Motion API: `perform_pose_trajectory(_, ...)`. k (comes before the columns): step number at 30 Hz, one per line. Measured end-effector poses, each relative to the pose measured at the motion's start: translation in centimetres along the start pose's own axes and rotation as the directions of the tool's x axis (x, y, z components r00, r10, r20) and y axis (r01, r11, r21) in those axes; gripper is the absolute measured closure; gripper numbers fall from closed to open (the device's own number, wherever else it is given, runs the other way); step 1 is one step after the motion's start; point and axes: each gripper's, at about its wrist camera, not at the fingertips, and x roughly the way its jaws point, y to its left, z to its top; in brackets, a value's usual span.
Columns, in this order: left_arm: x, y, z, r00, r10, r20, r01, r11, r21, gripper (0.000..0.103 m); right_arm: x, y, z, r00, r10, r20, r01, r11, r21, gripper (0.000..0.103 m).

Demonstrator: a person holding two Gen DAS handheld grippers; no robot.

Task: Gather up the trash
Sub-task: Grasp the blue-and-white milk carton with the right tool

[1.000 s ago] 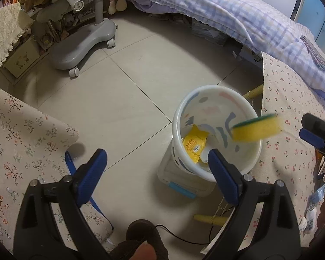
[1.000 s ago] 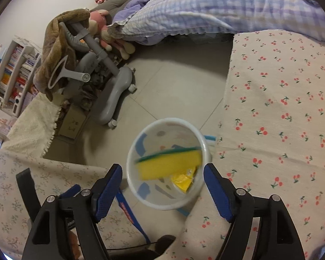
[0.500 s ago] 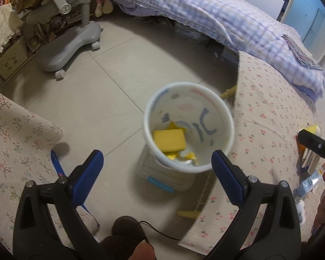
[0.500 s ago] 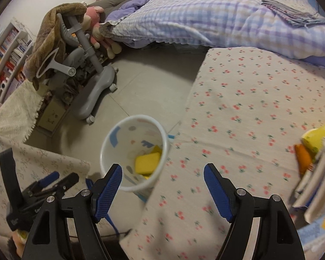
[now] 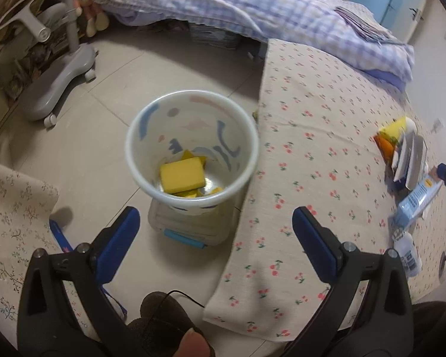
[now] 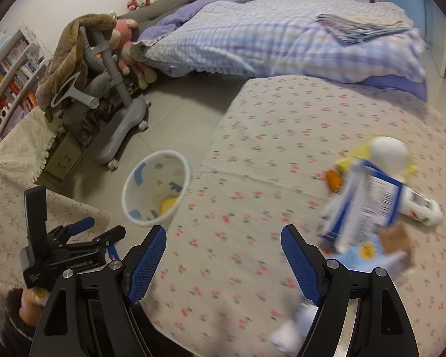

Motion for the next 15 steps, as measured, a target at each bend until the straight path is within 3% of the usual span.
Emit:
perform_pose_trajectory(9, 0.3, -4.8, -0.5, 0.998, -0.058, -0.026, 0.061, 0.993, 0.104, 0.001, -3.4, -7.2, -3.5, 0.992, -0.129, 0.010, 0.128, 0.988, 0.083, 0.021)
perform_pose_trajectory(15, 0.6, -7.5, -0.6, 0.996, -0.074, -0.043, 0.080, 0.985, 0.153, 0.001, -3.3, -11.2, -4.8, 0.995, -0.099, -0.033, 0.103, 0.972, 0.209, 0.021)
